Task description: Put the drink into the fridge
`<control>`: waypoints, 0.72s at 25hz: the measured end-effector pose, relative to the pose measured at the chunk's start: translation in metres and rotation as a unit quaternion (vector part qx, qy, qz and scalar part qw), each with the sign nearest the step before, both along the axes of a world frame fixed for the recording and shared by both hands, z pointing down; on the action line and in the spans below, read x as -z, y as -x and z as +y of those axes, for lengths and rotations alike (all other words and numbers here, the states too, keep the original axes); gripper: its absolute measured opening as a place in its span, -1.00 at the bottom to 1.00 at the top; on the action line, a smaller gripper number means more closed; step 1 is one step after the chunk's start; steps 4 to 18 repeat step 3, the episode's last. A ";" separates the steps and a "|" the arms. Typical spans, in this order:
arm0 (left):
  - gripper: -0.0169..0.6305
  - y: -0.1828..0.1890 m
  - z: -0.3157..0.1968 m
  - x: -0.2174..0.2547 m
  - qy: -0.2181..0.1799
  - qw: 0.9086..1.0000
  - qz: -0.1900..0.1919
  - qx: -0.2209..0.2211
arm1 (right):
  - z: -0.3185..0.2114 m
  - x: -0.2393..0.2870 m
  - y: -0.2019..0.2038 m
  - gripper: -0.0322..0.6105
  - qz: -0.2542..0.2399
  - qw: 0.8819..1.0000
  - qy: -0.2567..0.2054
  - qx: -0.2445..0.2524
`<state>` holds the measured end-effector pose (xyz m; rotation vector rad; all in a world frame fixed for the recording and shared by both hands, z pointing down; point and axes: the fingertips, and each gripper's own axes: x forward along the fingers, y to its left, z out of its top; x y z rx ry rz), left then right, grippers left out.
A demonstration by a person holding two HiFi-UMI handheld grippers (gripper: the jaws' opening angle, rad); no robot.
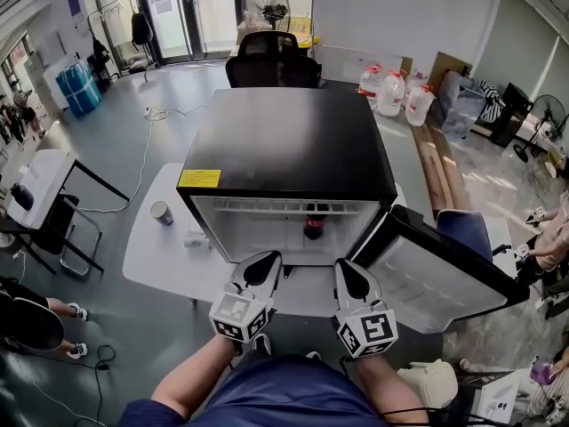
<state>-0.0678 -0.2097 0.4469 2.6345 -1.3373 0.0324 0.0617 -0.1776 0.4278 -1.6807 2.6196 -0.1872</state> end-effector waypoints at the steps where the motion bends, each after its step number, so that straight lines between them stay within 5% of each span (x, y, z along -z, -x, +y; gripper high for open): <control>1: -0.93 -0.001 0.001 -0.001 0.001 1.000 0.000 0.000 | 0.001 -0.001 0.000 -0.88 0.000 1.000 0.001 0.001; 18: -0.93 -0.004 0.003 -0.002 0.003 1.000 -0.002 -0.002 | 0.003 -0.002 -0.002 -0.88 0.001 1.000 0.003 0.003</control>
